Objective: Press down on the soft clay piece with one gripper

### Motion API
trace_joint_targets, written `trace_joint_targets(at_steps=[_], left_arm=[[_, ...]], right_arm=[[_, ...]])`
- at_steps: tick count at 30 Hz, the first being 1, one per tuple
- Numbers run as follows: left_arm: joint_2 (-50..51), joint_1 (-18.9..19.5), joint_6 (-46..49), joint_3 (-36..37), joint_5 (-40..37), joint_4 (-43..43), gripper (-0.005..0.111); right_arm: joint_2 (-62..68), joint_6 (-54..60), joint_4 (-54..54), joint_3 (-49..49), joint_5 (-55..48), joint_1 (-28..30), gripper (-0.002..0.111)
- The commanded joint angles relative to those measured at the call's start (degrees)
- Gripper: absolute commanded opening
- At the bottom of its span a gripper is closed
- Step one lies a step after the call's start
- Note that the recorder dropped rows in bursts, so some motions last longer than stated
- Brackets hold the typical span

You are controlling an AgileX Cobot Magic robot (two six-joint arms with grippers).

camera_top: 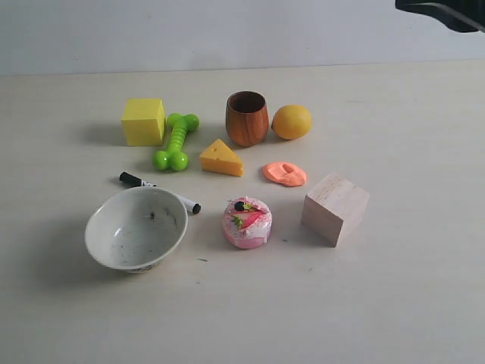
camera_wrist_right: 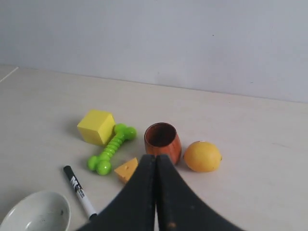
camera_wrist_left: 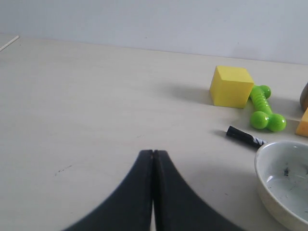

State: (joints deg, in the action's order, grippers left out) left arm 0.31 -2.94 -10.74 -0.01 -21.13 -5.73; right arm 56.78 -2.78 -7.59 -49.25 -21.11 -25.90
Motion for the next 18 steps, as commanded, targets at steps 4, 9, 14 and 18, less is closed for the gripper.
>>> trace_joint_targets(at_steps=[4, 9, 14, 18], left_arm=[[-0.31, 0.21, 0.17, 0.01, 0.48, 0.29, 0.0], [-0.31, 0.21, 0.17, 0.01, 0.48, 0.29, 0.0], [-0.31, 0.21, 0.17, 0.01, 0.48, 0.29, 0.0], [-0.31, 0.21, 0.17, 0.01, 0.48, 0.29, 0.0]], right_arm=[[-2.15, -0.22, -0.09, 0.37, 0.06, -0.02, 0.0], [-2.91, -0.22, 3.48, 0.37, 0.45, -0.02, 0.0], [-6.49, -0.32, 4.59, 0.37, -1.98, 5.89, 0.0], [-10.74, -0.32, 4.59, 0.37, -6.54, 14.66, 0.0]])
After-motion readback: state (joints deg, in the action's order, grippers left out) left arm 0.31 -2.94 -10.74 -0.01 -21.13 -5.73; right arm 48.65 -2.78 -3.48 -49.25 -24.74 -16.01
